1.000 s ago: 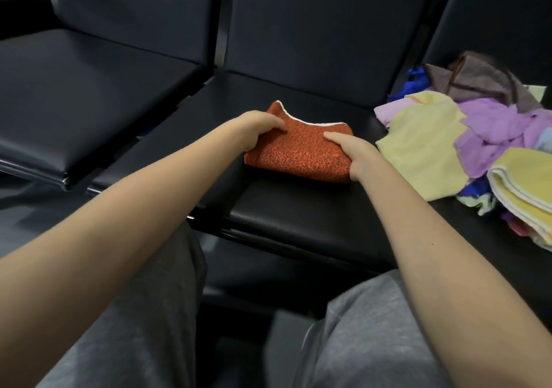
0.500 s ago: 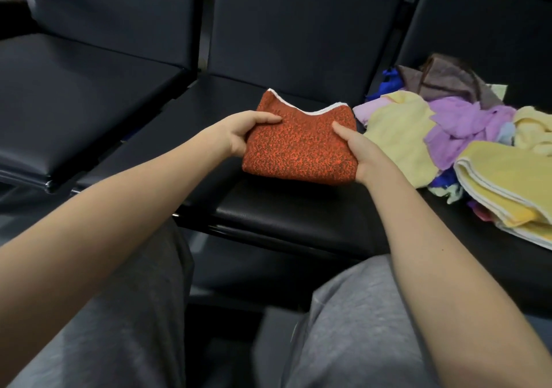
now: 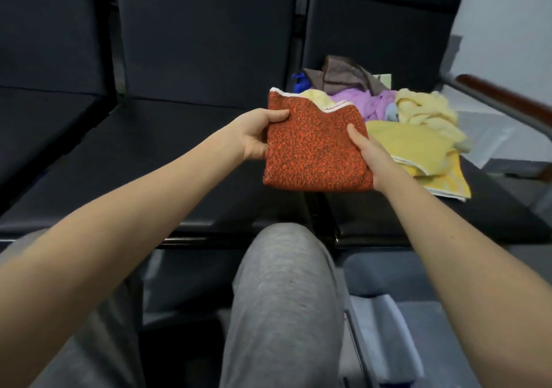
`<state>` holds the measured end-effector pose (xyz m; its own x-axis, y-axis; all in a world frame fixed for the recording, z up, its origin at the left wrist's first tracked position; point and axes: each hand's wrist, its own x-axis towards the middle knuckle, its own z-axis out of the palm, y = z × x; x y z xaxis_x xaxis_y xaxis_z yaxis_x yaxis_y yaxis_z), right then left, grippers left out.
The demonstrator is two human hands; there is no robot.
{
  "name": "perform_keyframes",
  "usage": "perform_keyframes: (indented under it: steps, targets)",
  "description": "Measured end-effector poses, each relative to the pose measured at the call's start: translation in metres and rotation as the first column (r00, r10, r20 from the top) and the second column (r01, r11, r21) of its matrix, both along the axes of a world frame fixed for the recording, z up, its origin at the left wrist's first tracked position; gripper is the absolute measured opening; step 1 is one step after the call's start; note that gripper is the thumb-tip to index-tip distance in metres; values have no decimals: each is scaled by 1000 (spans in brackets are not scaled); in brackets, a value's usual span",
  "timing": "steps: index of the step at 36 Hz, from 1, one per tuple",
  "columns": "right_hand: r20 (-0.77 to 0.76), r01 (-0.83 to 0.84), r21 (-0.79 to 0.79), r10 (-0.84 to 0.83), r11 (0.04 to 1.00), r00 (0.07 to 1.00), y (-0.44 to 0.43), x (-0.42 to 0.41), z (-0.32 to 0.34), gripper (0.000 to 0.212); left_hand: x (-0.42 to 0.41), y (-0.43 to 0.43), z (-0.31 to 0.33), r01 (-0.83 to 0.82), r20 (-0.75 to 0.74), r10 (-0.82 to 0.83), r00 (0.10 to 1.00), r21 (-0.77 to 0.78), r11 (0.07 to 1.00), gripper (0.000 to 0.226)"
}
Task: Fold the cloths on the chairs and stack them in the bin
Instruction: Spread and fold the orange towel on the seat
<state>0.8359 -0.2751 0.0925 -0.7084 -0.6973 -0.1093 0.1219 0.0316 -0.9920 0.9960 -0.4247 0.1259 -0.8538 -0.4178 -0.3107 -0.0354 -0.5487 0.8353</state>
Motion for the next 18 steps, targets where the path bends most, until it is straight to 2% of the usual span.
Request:
perform_keyframes:
  steps: [5,13,18]
  targets:
    - [137,75,16,-76,997,988,74,-19,1,19,-36,67,9,98,57,-96,994,-26,995,18]
    - [-28,214,64,-212,975,977,194,-39,-27,23,-84,170,-25,290,92,-293,952,47,956,20]
    - [44,281,147,-290,948,956,248,-38,-68,23,-101,220,-69,333,175,-357,918,153,931,20]
